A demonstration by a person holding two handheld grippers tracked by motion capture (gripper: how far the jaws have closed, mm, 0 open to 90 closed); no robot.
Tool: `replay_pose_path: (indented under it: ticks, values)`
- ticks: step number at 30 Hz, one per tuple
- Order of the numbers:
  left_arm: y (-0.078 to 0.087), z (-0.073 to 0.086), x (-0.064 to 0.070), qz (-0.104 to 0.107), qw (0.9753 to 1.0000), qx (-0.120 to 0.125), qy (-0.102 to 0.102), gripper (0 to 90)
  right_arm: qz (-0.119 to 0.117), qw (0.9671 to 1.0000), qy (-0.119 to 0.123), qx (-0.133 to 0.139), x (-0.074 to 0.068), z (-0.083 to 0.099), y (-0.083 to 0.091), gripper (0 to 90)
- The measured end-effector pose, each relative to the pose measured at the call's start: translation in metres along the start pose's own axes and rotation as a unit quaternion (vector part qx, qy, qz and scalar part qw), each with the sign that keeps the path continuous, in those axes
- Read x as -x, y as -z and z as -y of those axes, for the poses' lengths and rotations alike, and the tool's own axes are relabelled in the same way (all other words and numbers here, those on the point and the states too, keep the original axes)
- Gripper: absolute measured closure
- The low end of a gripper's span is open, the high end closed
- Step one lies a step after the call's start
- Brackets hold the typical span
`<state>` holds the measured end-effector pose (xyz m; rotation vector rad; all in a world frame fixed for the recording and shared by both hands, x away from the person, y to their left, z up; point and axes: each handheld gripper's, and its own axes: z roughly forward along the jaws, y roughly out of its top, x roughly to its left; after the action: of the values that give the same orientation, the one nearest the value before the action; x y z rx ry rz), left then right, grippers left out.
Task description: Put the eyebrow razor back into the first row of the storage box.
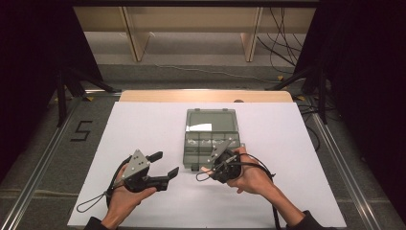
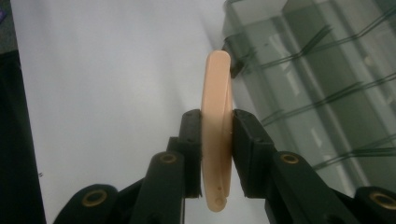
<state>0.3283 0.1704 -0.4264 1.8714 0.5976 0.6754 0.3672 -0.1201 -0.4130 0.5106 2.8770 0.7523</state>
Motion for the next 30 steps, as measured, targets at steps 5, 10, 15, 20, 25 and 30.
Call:
replay_pose_path:
  ticks: [5,10,15,20,25,30]
  values:
    - [-0.001,0.0,0.0,0.002,1.0,0.003,-0.002,21.6,0.014,0.9994,-0.005,0.032,0.01,-0.001,0.01,74.4]
    - [0.0,0.0,0.0,-0.001,1.0,0.001,0.0,21.6,0.03,0.9982,-0.014,0.05,0.019,-0.003,0.02,74.4]
    - [-0.001,0.0,0.0,-0.001,1.0,0.002,0.0,21.6,0.045,0.9964,-0.022,0.068,0.029,-0.004,0.028,74.4]
    - [-0.001,0.0,0.0,-0.002,1.0,0.003,0.0,21.6,0.065,0.994,-0.032,0.082,0.042,-0.004,0.033,74.4]
    - [-0.001,0.0,0.0,-0.002,1.0,0.004,0.0,21.6,0.082,0.9918,-0.041,0.088,0.054,-0.004,0.034,74.4]
    - [-0.001,0.0,0.0,-0.002,1.0,0.004,0.0,21.6,0.089,0.9904,-0.056,0.09,0.065,-0.001,0.033,74.4]
